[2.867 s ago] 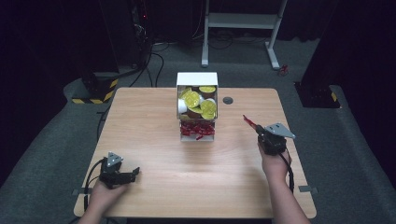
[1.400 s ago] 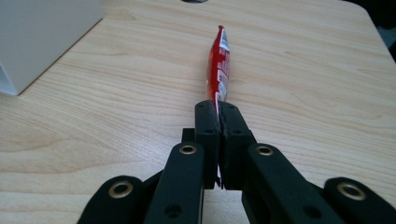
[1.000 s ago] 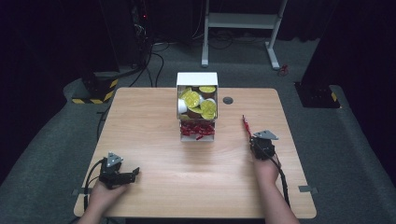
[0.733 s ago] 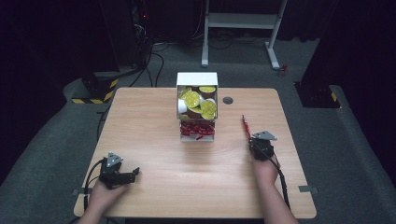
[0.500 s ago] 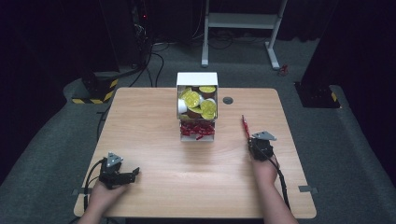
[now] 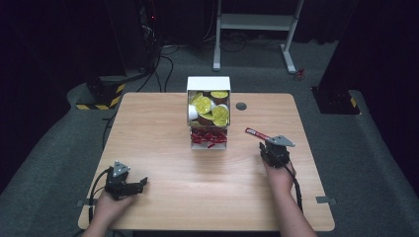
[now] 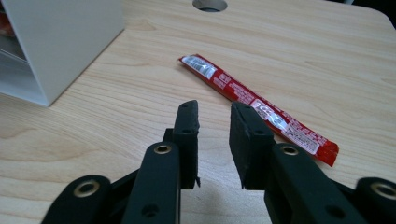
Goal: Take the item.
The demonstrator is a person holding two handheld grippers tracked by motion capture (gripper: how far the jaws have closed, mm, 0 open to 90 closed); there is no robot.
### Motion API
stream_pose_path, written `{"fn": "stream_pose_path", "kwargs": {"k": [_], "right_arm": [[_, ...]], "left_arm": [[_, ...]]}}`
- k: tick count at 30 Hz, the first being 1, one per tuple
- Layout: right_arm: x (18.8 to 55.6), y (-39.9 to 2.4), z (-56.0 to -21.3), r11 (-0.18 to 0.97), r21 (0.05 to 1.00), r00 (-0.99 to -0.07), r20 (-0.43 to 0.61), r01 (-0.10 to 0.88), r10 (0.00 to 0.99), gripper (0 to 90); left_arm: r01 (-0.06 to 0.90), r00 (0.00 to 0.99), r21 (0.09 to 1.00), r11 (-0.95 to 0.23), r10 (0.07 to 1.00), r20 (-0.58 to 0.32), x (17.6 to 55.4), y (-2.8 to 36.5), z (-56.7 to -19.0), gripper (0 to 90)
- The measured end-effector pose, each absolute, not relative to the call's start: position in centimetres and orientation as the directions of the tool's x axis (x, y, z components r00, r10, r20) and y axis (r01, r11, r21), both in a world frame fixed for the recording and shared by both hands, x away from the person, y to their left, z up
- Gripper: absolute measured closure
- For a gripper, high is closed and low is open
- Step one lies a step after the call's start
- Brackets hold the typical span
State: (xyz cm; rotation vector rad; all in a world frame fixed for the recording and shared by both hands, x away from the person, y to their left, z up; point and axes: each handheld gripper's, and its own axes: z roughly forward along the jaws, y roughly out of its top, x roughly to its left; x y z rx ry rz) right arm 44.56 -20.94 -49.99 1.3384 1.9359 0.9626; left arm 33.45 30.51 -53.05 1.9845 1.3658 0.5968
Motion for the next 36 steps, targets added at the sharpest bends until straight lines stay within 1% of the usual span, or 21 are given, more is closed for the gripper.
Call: {"fn": "stream_pose_path", "kwargs": {"k": [3, 7, 14, 18, 22, 27, 31, 36], "right_arm": [[44.4, -20.7, -49.9, 0.228, 0.826, -0.320, -0.062, 0.515, 0.945, 68.7], [44.2, -20.6, -49.7, 0.232, 0.828, -0.331, -0.060, 0.510, 0.942, 60.8], [43.5, -20.2, -49.3, 0.212, 0.837, -0.360, -0.019, 0.504, 0.933, 40.9], [43.1, -20.0, -48.9, 0.199, 0.840, -0.373, 0.005, 0.505, 0.928, 31.4], [42.3, -19.6, -48.4, 0.197, 0.840, -0.380, 0.012, 0.505, 0.925, 24.4], [41.0, -18.9, -47.9, 0.197, 0.834, -0.399, 0.030, 0.516, 0.916, 20.0], [39.7, -18.2, -47.9, 0.236, 0.824, -0.404, -0.009, 0.516, 0.915, 18.9], [38.0, -18.2, -48.8, 0.238, 0.815, -0.412, 0.001, 0.528, 0.911, 18.4]], "left_arm": [[0.640, 0.354, 0.727, -0.247, 0.935, 0.007, 33.5, 30.5, -53.0, 9.6], [0.640, 0.354, 0.727, -0.248, 0.935, 0.007, 33.4, 30.5, -53.0, 9.6], [0.640, 0.353, 0.728, -0.246, 0.936, 0.005, 33.4, 30.5, -53.1, 9.7], [0.639, 0.351, 0.730, -0.244, 0.936, 0.006, 33.4, 30.5, -53.1, 9.8], [0.639, 0.352, 0.729, -0.245, 0.936, 0.006, 33.4, 30.5, -53.1, 9.8], [0.640, 0.354, 0.728, -0.246, 0.935, 0.006, 33.4, 30.5, -53.1, 9.8], [0.640, 0.357, 0.727, -0.250, 0.934, 0.007, 33.3, 30.5, -53.0, 9.9], [0.638, 0.358, 0.728, -0.251, 0.934, 0.008, 33.3, 30.5, -53.0, 10.0]]}}
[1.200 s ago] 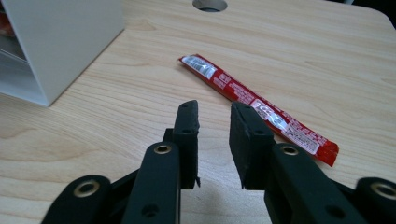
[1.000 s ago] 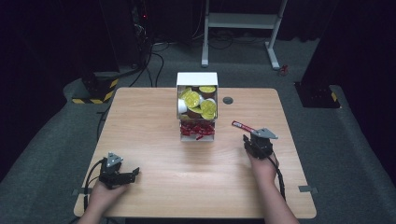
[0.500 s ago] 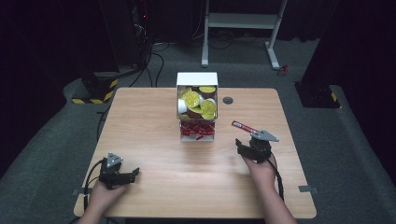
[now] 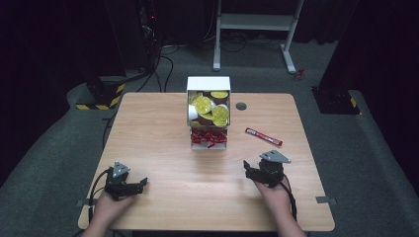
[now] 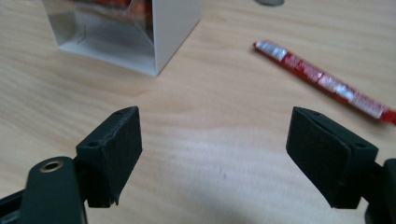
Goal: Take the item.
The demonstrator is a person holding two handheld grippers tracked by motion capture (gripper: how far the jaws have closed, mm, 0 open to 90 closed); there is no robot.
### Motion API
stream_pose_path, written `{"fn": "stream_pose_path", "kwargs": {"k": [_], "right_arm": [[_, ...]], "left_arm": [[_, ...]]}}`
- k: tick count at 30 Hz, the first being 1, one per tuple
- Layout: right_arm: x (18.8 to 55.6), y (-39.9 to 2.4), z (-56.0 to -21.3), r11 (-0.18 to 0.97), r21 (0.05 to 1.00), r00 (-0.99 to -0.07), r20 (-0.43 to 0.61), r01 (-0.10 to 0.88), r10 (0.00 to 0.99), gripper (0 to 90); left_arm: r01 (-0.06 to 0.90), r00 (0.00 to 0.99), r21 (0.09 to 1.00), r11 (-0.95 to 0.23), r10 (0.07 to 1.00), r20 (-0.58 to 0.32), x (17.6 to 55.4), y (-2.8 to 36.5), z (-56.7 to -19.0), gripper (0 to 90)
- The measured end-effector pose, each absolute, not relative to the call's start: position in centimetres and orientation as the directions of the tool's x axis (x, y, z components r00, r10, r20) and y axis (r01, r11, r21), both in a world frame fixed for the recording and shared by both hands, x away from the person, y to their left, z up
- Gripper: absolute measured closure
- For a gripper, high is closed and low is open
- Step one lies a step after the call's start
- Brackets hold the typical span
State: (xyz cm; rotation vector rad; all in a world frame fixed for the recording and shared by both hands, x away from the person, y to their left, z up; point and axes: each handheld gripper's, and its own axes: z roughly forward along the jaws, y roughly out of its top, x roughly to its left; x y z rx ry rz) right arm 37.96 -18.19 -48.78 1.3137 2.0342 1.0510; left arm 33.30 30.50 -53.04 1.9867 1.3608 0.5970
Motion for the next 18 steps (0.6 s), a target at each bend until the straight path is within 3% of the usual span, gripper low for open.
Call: {"fn": "stream_pose_path", "kwargs": {"k": [8, 10, 18], "right_arm": [[35.6, -19.1, -51.5, 0.278, 0.746, -0.414, -0.003, 0.605, 0.910, 18.0], [35.8, -18.9, -52.3, 0.302, 0.703, -0.422, -0.003, 0.644, 0.907, 13.2], [35.9, -18.8, -52.5, 0.290, 0.707, -0.408, -0.002, 0.645, 0.913, 14.6]], "left_arm": [[0.638, 0.358, 0.728, -0.252, 0.934, 0.009, 33.3, 30.5, -53.0, 10.1], [0.638, 0.358, 0.728, -0.251, 0.934, 0.008, 33.3, 30.5, -53.0, 10.1], [0.635, 0.356, 0.730, -0.251, 0.934, 0.011, 33.2, 30.5, -53.1, 10.2]]}}
